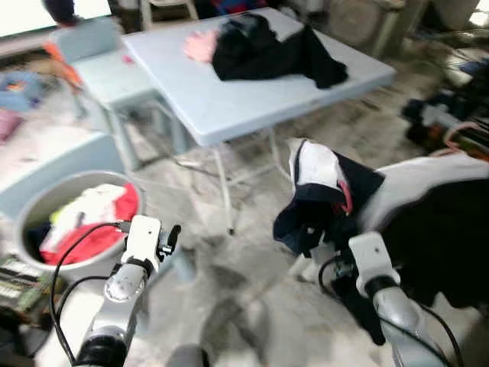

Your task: Hang hanger

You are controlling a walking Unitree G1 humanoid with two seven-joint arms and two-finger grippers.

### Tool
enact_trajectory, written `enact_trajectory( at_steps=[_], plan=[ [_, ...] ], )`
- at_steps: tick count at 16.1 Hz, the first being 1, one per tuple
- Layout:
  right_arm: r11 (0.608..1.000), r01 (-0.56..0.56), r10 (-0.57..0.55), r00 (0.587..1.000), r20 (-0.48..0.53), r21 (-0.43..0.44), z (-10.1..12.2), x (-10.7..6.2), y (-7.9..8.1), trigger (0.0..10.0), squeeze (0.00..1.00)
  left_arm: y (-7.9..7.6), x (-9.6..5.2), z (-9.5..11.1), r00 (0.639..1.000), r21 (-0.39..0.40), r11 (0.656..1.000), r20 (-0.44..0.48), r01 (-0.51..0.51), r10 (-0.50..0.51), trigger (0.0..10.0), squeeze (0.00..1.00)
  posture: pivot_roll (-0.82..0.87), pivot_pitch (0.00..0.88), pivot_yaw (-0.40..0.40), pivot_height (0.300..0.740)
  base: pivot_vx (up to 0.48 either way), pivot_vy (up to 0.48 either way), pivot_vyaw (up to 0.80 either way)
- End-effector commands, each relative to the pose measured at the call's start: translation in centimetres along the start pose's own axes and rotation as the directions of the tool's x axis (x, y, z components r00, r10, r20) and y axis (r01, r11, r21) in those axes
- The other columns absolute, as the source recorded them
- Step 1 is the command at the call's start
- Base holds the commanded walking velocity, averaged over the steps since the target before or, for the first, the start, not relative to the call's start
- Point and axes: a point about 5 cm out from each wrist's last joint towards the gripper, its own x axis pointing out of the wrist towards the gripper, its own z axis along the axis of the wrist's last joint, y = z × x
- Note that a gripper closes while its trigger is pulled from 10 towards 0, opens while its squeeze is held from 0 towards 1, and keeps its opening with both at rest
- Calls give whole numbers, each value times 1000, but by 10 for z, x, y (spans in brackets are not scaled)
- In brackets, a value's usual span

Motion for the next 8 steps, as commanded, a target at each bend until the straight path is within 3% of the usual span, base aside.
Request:
enact_trajectory(
  at_steps=[1, 4, 7, 8],
  plan=[
    [999, -33, 34, 995, 91, -4, 16, 0, 1, 10000, 0, -6, 2, 5, 1000, 16, 1000, 18, 19, -19, 10000, 0, -78, 0, -15, 740, 0, 0, 719],
    [990, -139, 139, 981, 136, -5, 27, 7, 7, 10000, 0, -8, 3, 5, 999, 34, 999, 20, 31, -31, 10000, 0, -80, 0, -13, 740, 0, 0, 0],
    [972, -234, 227, 963, 147, 31, 36, 15, 10, 10000, 0, -9, 3, 6, 999, 53, 998, 22, 38, -39, 10000, 0, -73, 0, -13, 740, 0, 0, 656],
    [942, -336, 330, 929, 167, 6, 45, 17, 16, 10000, 0, -9, 3, 6, 999, 60, 997, 23, 39, -41, 10000, 0, -74, 0, -12, 740, 0, 0, 587]
  ],
)
